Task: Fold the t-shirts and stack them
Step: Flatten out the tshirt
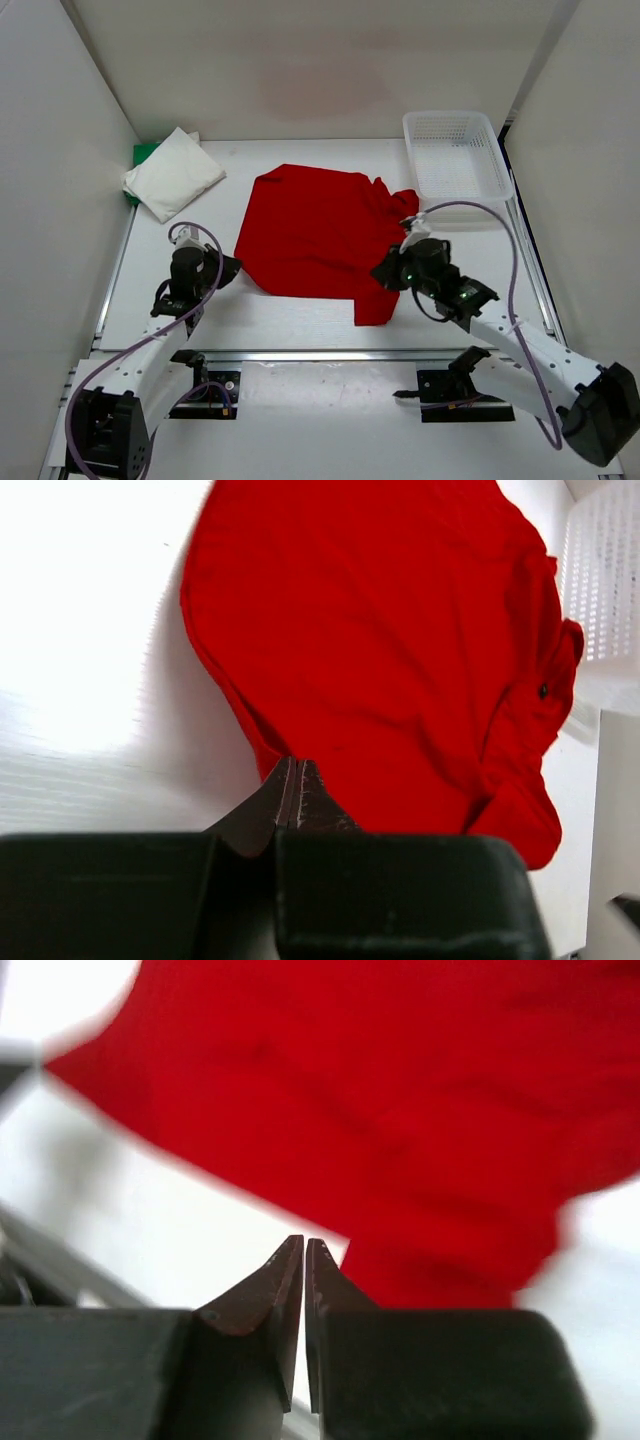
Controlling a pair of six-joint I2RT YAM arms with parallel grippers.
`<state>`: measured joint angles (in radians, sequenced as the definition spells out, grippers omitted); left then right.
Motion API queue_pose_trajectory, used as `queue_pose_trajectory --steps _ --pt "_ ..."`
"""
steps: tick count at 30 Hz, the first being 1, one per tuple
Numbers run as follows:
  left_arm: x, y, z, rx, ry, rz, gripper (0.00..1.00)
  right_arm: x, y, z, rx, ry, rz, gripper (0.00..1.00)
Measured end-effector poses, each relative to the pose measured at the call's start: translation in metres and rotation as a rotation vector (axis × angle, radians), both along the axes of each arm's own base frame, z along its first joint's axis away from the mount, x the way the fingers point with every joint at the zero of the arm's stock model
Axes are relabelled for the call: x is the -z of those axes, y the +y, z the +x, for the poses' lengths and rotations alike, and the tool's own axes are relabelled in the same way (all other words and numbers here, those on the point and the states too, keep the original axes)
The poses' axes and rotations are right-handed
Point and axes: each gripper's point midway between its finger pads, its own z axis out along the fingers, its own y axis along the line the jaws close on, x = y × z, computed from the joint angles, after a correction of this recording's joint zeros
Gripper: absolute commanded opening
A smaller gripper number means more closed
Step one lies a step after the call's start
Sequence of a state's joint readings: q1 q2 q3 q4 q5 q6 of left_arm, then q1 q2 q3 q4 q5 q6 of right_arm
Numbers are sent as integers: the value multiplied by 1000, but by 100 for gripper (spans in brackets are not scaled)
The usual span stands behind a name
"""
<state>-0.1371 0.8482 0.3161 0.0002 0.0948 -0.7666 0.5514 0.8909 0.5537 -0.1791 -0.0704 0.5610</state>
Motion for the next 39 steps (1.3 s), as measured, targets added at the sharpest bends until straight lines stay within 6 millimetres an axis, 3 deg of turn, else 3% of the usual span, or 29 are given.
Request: queue_pose_trajectory --steps 4,6,9,11,20,27,28,33,35,39 --pt "0 -10 0 35 -10 3 0 40 31 -40 -165 76 -156 12" --pt "1 -13 0 47 -11 4 0 73 32 -55 -207 154 -266 26" --pt "6 -13 -2 52 -5 4 0 107 24 -72 -241 232 -406 36" --pt "10 -13 -4 52 1 3 0 116 21 -79 -257 244 -470 37" --pt "14 -11 -5 53 6 -7 0 112 44 -78 -279 186 -561 37" --pt "13 -12 -5 59 -2 -12 0 123 44 -81 -268 199 -610 38" --pt "13 -12 -5 60 0 -13 0 124 44 -80 -262 197 -611 37" --pt "17 -13 -7 64 7 -14 0 125 43 -74 -237 190 -615 7" --pt "17 -13 -7 65 6 -14 0 124 43 -72 -221 186 -619 1" --pt "16 -17 -9 80 7 -13 0 118 37 -70 -196 176 -630 0"
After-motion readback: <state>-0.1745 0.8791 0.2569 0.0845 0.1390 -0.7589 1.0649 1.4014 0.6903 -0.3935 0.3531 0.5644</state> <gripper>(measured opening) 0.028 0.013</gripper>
